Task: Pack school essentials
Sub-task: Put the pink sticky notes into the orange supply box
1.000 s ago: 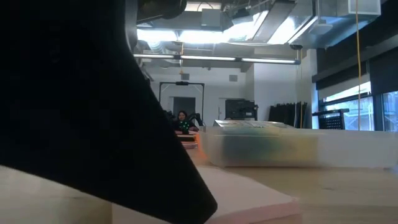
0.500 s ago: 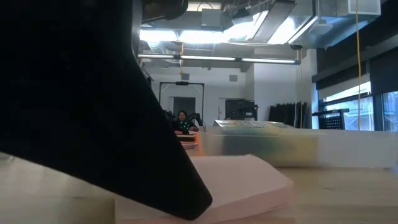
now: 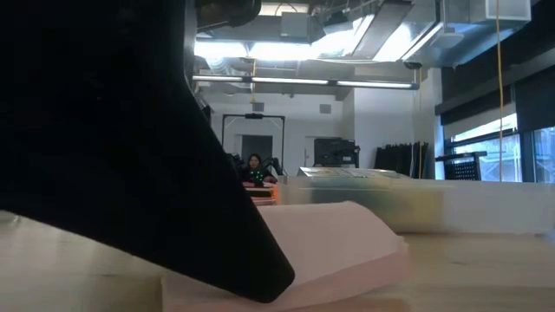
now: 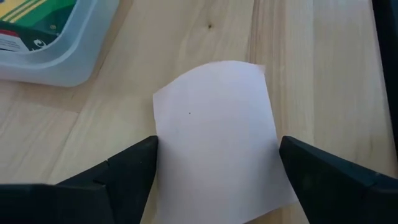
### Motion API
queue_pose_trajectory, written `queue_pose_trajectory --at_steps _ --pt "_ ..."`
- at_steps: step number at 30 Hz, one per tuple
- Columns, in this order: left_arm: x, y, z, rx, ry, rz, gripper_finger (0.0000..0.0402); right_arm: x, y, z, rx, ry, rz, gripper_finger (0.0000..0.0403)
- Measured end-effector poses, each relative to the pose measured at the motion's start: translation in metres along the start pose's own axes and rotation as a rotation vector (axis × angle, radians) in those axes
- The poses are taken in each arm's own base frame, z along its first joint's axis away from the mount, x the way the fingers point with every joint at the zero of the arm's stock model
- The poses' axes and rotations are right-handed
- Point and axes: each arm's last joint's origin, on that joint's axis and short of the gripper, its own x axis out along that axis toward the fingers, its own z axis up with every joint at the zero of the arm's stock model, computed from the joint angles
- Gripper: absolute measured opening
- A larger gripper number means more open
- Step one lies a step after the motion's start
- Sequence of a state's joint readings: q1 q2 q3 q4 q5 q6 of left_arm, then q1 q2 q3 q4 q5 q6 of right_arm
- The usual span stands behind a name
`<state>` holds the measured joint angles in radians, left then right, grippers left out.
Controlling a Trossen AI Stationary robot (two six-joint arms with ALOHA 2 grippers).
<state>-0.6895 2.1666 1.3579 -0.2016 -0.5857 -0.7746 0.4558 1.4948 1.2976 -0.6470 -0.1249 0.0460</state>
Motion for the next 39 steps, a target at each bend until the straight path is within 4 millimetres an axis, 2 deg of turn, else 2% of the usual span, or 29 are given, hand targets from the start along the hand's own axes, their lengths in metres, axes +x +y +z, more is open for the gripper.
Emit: queue_pose_trajectory --at_steps 11,22,26,31,39 --pt "-0.008 0.002 0.008 -0.001 -0.026 0.001 0.0306 0.0 0.0 0.0 0.0 0.001 0.0 0.0101" --pt "-0.013 0.0 0.013 -0.006 -0.032 -0.034 0.0306 0.0 0.0 0.0 -0.002 -0.002 0.0 0.0101" --pt "-0.014 -0.004 0.014 -0.019 -0.041 -0.062 0.033 0.0 0.0 0.0 -0.002 -0.002 0.0 0.0101" --pt "-0.015 -0.005 0.016 -0.026 0.002 -0.106 0.039 0.0 0.0 0.0 -0.002 -0.002 0.0 0.0101" --pt "-0.015 0.001 0.044 -0.019 0.143 -0.126 0.0399 0.0 0.0 0.0 -0.002 -0.002 0.0 0.0101"
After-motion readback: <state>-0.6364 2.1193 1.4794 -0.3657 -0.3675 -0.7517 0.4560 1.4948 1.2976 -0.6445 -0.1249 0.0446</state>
